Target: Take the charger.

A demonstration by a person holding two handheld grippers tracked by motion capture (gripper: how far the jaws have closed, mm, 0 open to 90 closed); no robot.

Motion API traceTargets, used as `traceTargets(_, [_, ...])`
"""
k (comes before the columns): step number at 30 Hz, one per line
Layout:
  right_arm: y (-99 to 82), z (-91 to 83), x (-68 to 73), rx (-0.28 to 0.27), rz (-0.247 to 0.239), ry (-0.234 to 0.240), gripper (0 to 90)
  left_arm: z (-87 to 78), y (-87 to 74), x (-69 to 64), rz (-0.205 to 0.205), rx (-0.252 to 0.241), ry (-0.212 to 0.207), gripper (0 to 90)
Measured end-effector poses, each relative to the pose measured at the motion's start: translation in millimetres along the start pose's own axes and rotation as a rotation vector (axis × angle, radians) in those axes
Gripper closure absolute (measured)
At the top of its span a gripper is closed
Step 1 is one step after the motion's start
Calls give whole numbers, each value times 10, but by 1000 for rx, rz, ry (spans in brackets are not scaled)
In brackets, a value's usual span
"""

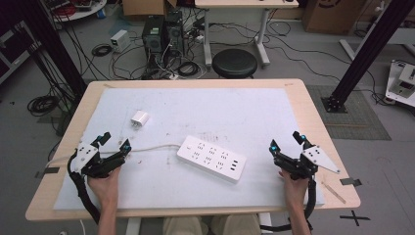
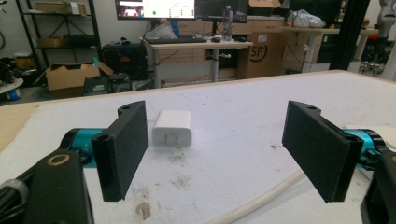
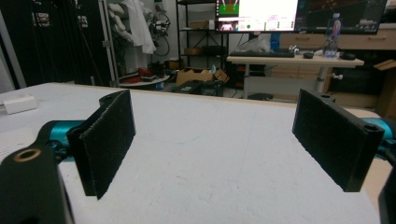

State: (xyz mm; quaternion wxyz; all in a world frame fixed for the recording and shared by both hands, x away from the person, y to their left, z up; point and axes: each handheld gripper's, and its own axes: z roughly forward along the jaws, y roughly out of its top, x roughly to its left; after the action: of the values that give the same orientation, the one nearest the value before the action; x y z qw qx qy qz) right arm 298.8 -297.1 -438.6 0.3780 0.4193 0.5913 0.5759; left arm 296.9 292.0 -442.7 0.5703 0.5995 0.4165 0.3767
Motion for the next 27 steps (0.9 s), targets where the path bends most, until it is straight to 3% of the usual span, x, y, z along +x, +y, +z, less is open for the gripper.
traceTargets(2, [-3, -4, 3, -5, -3, -4, 155, 2, 16, -10, -6, 18, -28, 227])
traceTargets(5, [-7, -5, -6, -13, -4, -5, 156, -3, 67, -8, -6, 78, -38, 227])
traceTargets(7, [-10, 1, -10, -7, 11, 5, 155, -1, 90, -2, -12, 85, -44, 227])
traceTargets(9, [-12, 18, -24, 20, 18, 10, 155, 23, 211, 29, 0, 138, -63, 227])
traceTargets(11, [-12, 20, -27, 28, 25, 13, 155, 39, 243, 31, 11, 148, -64, 228])
traceTargets(13, [-13, 18, -29, 27, 29, 10, 155, 148, 379, 20, 61, 216, -74, 228])
traceTargets(17, [-15, 18, -36, 36, 44, 17, 155, 309, 487, 8, 88, 284, -84, 233])
traceTargets(19, [-17, 23, -42, 39, 39, 18, 155, 356, 514, 4, 83, 300, -77, 234])
traceTargets(20, [-19, 25, -46, 43, 40, 17, 155, 505, 579, 7, 90, 337, -35, 234])
traceTargets(23, [-19, 23, -45, 48, 45, 18, 155, 551, 603, 21, 91, 359, -26, 237])
traceTargets(24, [-19, 26, -47, 59, 60, 20, 155, 675, 643, 82, 62, 393, -26, 237])
traceTargets(27, [-19, 30, -54, 61, 59, 25, 155, 782, 660, 138, 57, 428, -38, 237])
